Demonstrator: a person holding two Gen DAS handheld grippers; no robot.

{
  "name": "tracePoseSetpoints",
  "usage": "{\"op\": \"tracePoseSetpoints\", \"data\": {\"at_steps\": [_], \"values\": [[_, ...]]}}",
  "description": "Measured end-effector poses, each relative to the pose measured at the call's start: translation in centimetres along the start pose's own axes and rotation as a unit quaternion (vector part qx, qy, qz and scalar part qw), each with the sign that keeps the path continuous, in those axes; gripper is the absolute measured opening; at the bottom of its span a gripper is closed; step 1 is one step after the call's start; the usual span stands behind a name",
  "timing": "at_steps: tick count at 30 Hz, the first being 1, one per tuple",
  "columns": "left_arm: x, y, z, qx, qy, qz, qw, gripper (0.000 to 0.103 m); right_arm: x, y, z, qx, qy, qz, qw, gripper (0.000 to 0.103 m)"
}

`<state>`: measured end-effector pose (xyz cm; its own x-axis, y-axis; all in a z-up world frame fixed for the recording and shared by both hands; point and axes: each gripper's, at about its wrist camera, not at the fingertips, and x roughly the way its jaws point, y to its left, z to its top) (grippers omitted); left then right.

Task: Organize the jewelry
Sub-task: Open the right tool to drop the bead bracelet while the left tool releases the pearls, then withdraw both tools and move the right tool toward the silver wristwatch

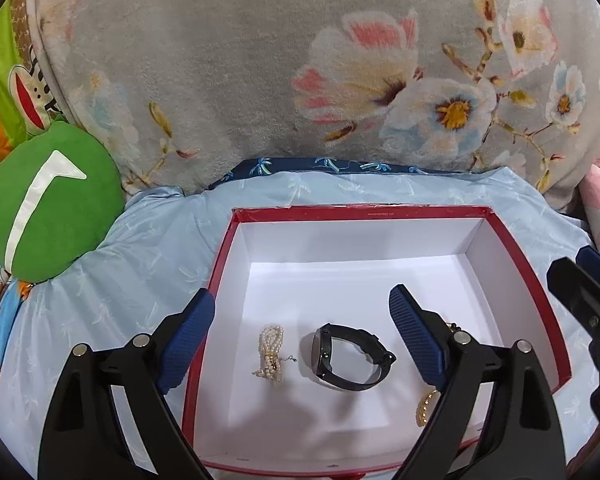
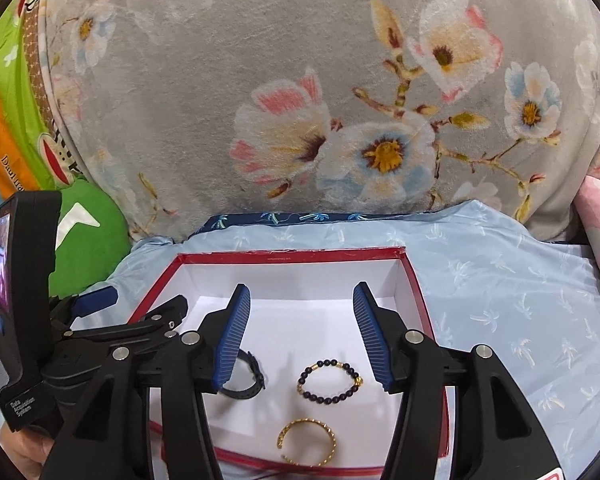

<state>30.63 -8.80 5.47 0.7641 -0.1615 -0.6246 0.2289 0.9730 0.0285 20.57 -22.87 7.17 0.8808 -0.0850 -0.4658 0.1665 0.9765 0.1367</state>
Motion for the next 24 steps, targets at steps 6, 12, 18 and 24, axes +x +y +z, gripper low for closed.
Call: {"op": "tracePoseSetpoints", "data": {"at_steps": [6, 12, 18, 24], "values": [[-2.1, 0.1, -0.1, 0.001, -0.007, -0.001, 1.0, 0.087, -2.4, 0.5, -0.6, 0.003, -0.004, 0.005, 1.0, 0.056], [-4.4, 0.8, -1.1, -0.003, -0.004, -0.002, 1.0, 0.089, -4.6, 0.6, -2.0, 0.002, 0.0, 0.003, 1.0, 0.056], [-6.7, 2.9, -3.7, -0.019, 0.008, 0.0, 0.9998, 0.09, -6.8, 0.2, -4.8, 0.011, 0.023, 0.005, 1.0, 0.056], [-7.8, 5.4, -8.2, -0.03, 0.041, 0.019, 0.9985, 0.091, -8.1, 0.3, -8.9, 0.01, 0.064, 0.005, 0.998, 0.056]]}}
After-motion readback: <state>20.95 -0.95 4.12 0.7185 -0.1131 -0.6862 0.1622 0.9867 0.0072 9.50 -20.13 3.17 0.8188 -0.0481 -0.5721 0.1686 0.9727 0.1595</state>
